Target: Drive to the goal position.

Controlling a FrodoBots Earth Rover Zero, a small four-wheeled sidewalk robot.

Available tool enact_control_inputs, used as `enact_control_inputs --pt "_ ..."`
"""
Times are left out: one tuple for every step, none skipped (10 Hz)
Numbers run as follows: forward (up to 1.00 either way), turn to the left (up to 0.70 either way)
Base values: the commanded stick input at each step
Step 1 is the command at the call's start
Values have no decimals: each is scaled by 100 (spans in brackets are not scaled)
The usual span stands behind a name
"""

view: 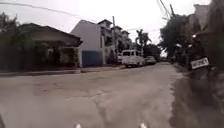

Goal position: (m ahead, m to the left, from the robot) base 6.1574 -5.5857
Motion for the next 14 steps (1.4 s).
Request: enact_control_inputs --pt "70 -35" --pt "70 -35" --pt "70 -35" --pt "70 -35" --pt "70 -35" --pt "70 -35" --pt "70 -35" --pt "70 -4" --pt "70 0" --pt "70 0" --pt "70 0" --pt "70 0" --pt "70 0" --pt "70 0"
